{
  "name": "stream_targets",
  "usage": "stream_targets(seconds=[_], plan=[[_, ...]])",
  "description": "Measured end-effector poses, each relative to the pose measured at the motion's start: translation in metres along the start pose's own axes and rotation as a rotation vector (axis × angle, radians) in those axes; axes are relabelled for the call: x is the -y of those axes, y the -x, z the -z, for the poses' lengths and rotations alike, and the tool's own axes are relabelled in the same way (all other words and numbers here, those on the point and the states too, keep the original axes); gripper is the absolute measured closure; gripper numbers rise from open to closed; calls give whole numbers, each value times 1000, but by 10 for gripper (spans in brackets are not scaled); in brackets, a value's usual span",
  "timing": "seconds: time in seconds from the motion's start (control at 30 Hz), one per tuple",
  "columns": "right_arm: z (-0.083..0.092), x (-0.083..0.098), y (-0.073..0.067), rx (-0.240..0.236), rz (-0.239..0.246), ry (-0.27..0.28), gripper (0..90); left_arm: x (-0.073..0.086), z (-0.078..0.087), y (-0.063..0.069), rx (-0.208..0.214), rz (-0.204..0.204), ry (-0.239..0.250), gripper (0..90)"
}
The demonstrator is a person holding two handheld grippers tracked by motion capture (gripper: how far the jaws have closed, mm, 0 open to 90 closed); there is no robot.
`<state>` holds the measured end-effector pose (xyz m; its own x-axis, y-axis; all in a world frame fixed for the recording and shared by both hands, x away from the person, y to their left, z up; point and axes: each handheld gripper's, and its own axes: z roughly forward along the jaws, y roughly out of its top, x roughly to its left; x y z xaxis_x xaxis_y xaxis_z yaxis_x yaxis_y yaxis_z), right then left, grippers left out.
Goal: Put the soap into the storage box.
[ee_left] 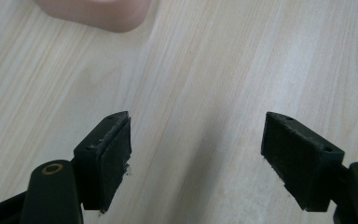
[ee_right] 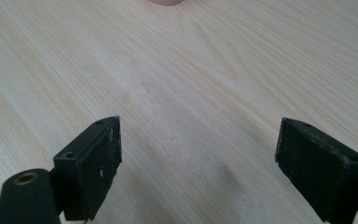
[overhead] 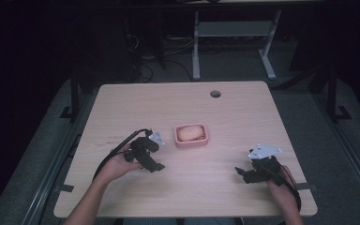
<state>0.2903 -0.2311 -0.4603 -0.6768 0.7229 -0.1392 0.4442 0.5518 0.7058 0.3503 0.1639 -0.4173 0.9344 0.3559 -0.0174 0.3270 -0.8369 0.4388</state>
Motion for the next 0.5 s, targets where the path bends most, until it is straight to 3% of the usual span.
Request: stream_targets(seconds=[0.43, 0.5], plan=[[1, 3, 1, 6, -9, -10, 138, 24, 6, 5, -15, 29, 22, 237], [1, 3, 1, 6, -10, -11, 138, 27, 7, 6, -16, 18, 12, 237]])
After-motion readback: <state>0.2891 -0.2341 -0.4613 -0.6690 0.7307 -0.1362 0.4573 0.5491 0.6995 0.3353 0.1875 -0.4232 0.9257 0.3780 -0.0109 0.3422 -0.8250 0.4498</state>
